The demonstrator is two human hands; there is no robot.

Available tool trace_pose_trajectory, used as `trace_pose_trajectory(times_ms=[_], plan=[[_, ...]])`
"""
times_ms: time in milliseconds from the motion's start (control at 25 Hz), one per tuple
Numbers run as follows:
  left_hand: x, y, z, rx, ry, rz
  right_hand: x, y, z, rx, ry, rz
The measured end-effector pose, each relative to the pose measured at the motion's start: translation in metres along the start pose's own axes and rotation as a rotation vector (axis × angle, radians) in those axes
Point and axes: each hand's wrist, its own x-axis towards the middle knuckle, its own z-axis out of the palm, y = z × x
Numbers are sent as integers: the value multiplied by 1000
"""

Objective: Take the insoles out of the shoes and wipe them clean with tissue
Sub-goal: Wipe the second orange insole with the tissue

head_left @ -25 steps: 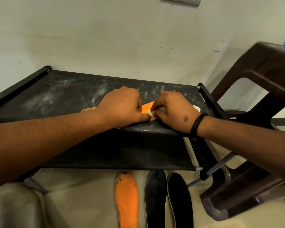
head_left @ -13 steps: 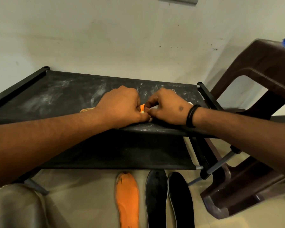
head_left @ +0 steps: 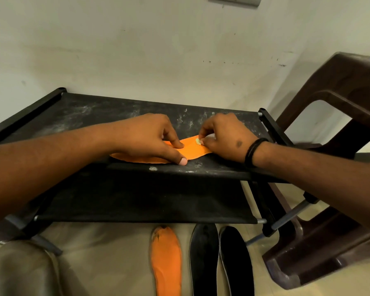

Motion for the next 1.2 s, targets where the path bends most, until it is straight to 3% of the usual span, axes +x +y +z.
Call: trace_pose_trajectory(times_ms=[160,360,600,680,840,1000,1200], plan=[[2,1,7,-68,77,13,-12,-14,-3,92,-115,-157],[5,1,10,-50,100,8,1,7,-8,-12,-8,3],[3,6,10,-37,128,-9,-20,-16,-1,108,-104,-180],[2,10,7,-23,84,-7,-16,-5,-5,56,-78,-137],[4,22,3,197,44,-29,-5,18,-16,-117,-16,8],[6,41,7,522,81,18,-5,24,-31,-15,-79,-53],[7,50,10,625,75,74,-3,31,-47,83,-28,-85]])
